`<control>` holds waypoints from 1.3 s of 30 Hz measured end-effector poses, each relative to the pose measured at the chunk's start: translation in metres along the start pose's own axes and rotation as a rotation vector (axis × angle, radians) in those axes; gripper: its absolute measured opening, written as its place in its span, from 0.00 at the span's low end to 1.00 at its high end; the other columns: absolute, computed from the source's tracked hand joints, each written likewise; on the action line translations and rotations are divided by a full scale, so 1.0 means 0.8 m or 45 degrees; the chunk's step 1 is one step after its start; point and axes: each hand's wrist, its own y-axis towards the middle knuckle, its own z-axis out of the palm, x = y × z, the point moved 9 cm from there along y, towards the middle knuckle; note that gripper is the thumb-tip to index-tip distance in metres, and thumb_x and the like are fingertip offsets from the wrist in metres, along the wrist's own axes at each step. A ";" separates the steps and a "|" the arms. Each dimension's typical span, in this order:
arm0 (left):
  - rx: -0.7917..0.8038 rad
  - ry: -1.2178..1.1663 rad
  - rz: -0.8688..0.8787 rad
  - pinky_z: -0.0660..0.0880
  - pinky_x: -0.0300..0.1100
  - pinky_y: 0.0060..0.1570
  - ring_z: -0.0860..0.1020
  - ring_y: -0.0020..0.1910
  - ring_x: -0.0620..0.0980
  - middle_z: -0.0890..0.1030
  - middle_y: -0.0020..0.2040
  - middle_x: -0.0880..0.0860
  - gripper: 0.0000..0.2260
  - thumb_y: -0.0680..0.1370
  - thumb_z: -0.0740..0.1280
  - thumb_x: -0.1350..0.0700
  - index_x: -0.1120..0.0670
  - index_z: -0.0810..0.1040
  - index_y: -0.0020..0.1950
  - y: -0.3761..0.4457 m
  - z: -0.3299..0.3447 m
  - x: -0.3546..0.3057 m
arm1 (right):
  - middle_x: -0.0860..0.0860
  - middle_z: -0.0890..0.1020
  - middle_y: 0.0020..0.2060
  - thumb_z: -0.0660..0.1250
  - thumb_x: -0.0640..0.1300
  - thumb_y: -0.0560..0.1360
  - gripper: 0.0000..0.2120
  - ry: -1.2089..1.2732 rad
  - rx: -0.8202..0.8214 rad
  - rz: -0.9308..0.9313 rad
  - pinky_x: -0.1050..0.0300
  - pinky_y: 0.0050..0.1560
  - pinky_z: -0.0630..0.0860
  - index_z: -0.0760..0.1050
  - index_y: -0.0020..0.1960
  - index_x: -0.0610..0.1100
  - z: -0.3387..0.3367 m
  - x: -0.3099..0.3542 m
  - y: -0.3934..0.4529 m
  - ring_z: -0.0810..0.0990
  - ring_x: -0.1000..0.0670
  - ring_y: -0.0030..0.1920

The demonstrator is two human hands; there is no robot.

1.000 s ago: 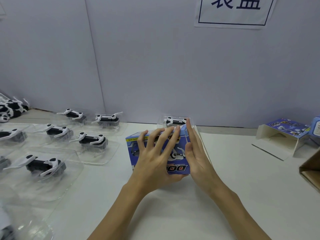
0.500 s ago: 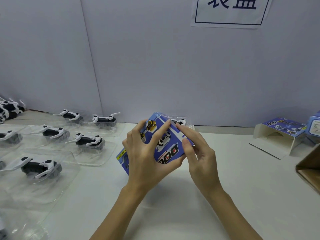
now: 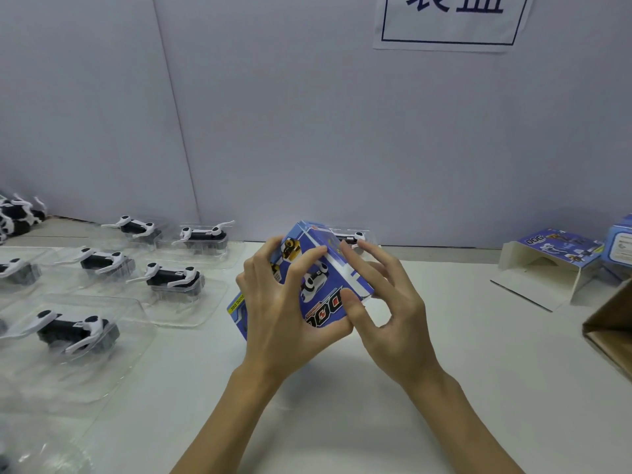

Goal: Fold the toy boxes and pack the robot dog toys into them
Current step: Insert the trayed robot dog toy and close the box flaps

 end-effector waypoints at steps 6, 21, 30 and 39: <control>0.116 -0.111 0.102 0.73 0.60 0.63 0.69 0.72 0.56 0.64 0.73 0.58 0.35 0.69 0.73 0.30 0.47 0.68 0.68 0.015 -0.008 -0.006 | 0.51 0.73 0.73 0.63 0.52 0.81 0.21 0.329 0.044 0.169 0.49 0.50 0.86 0.75 0.73 0.50 0.011 0.002 0.000 0.67 0.44 0.77; 0.052 -0.195 0.188 0.70 0.60 0.59 0.66 0.72 0.46 0.63 0.77 0.54 0.31 0.65 0.80 0.43 0.49 0.68 0.59 0.021 -0.015 -0.016 | 0.58 0.68 0.78 0.59 0.51 0.86 0.18 0.243 -0.137 0.120 0.63 0.59 0.80 0.77 0.73 0.53 0.026 0.022 -0.009 0.63 0.50 0.80; 0.024 -0.210 0.200 0.71 0.56 0.60 0.71 0.66 0.57 0.69 0.70 0.48 0.38 0.67 0.80 0.39 0.52 0.67 0.69 0.019 -0.017 -0.013 | 0.50 0.68 0.77 0.63 0.56 0.84 0.22 -0.039 -0.027 -0.073 0.63 0.59 0.81 0.72 0.76 0.51 0.028 0.034 -0.011 0.66 0.42 0.77; 0.014 -0.201 0.132 0.71 0.50 0.58 0.71 0.61 0.53 0.72 0.62 0.48 0.35 0.66 0.79 0.38 0.53 0.69 0.62 0.019 -0.018 -0.004 | 0.52 0.69 0.77 0.63 0.46 0.84 0.19 -0.027 -0.050 -0.103 0.58 0.60 0.82 0.77 0.73 0.52 0.030 0.030 -0.006 0.68 0.43 0.77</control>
